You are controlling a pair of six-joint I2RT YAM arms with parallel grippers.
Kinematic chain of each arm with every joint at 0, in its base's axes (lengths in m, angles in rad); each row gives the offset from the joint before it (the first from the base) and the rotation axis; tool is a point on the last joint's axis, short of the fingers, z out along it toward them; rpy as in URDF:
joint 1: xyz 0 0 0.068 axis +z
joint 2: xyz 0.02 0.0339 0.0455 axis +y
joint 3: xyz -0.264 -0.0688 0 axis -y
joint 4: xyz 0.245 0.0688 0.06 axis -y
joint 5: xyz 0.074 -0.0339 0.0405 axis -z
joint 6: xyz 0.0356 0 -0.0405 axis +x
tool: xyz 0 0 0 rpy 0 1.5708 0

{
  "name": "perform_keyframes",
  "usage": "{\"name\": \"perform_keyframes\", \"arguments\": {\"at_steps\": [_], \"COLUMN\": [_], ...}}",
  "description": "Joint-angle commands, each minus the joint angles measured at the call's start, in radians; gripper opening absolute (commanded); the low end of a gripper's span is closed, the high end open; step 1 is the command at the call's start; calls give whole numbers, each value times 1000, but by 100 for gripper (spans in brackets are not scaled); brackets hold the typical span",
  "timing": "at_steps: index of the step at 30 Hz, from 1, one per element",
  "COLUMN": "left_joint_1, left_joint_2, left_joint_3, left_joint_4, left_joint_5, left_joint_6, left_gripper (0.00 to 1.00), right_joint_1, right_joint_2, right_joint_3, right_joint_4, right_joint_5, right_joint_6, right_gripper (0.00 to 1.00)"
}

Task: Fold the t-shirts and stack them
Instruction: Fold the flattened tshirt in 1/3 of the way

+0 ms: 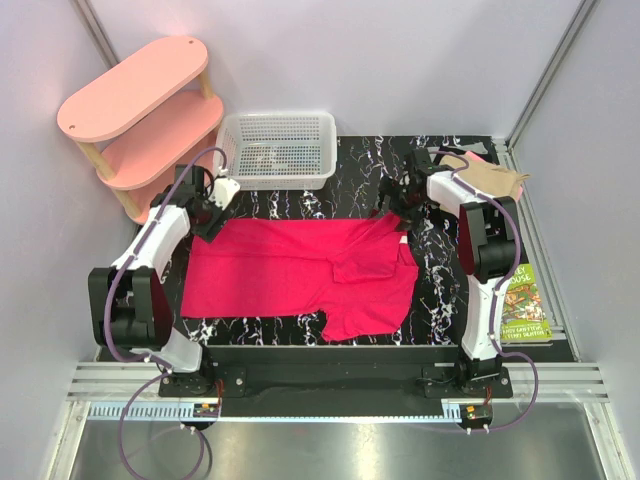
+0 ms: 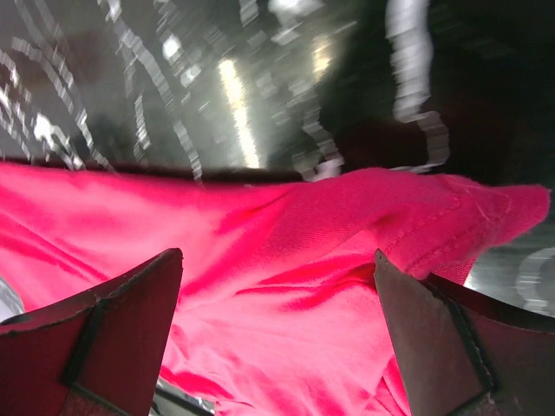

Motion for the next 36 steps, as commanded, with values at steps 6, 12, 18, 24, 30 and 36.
{"name": "perform_keyframes", "arguments": {"at_steps": [6, 12, 18, 24, 30, 36], "left_joint_1": [5, 3, 3, 3, 6, 5], "left_joint_2": [151, 247, 342, 419, 425, 514], "left_joint_3": [104, 143, 198, 230, 166, 284], "left_joint_4": [-2, 22, 47, 50, 128, 112], "left_joint_5": [19, 10, -9, -35, -108, -151], "left_joint_6": [-36, -36, -44, -39, -1, -11], "left_gripper": [62, 61, 61, 60, 60, 60], "right_joint_1": [-69, -67, -67, -67, -69, -73], "right_joint_2": [20, 2, 17, 54, 153, 256], "right_joint_3": [-14, -14, 4, 44, 189, 357], "right_joint_4": [5, 5, 0, -11, -66, -133], "right_joint_5": [91, 64, 53, 64, 67, 45], "right_joint_6": [-6, 6, 9, 3, -17, -25], "right_gripper": [100, 100, 100, 100, 100, 100]}}
